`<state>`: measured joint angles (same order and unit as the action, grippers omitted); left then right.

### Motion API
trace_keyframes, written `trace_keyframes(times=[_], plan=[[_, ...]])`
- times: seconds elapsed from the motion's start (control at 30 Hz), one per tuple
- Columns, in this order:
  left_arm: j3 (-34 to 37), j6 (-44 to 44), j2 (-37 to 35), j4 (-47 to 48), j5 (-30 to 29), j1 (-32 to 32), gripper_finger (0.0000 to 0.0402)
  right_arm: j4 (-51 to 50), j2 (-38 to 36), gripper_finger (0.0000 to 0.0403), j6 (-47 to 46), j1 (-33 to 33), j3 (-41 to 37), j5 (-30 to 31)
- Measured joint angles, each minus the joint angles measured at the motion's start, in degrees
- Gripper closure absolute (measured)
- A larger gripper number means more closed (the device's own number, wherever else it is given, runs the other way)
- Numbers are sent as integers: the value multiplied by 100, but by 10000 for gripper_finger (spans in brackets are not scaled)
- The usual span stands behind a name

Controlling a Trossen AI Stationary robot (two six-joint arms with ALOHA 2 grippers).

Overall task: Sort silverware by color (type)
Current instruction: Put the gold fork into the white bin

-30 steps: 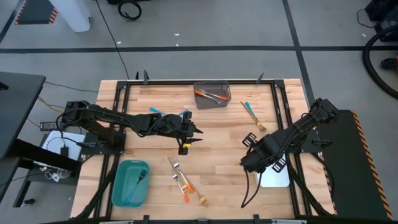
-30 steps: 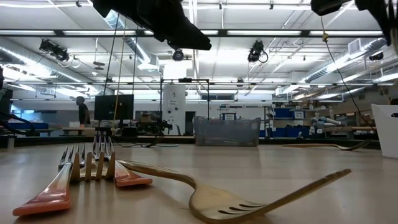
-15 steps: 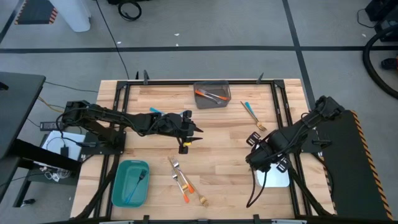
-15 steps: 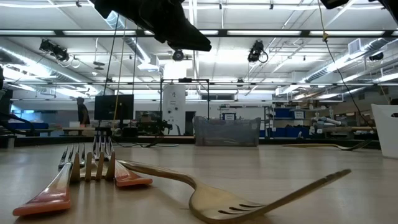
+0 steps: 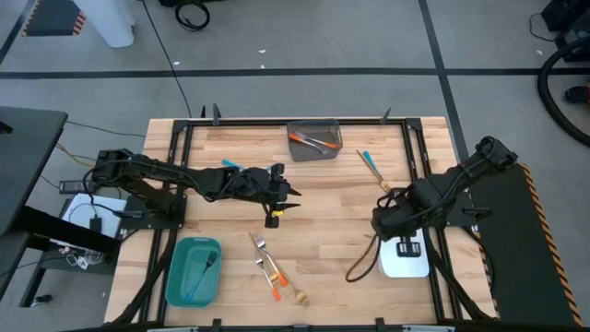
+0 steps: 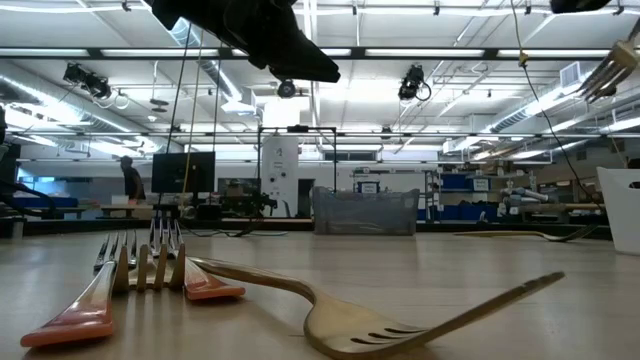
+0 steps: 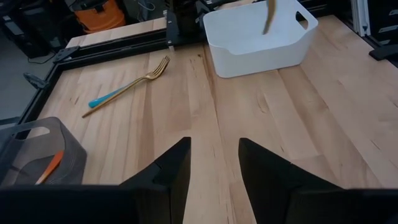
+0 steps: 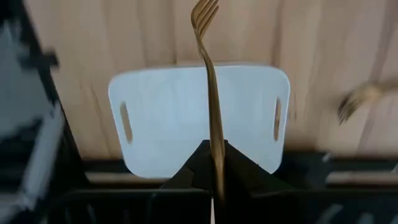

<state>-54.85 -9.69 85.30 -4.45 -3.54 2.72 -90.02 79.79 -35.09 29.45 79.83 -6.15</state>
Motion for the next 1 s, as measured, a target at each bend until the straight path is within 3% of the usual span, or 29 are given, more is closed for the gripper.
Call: trace_keyframes(times=[0.4,0.63,1.0], plan=[[0,57,2,137,-6,2,260,116,17,384,-3937,129,0,148],[0,151,7,293,-8,13,260,135,17,384,-5524,471,-112,342],[-7,-421,-70,424,-12,13,260,738,60,384,-7806,1292,-763,664]])
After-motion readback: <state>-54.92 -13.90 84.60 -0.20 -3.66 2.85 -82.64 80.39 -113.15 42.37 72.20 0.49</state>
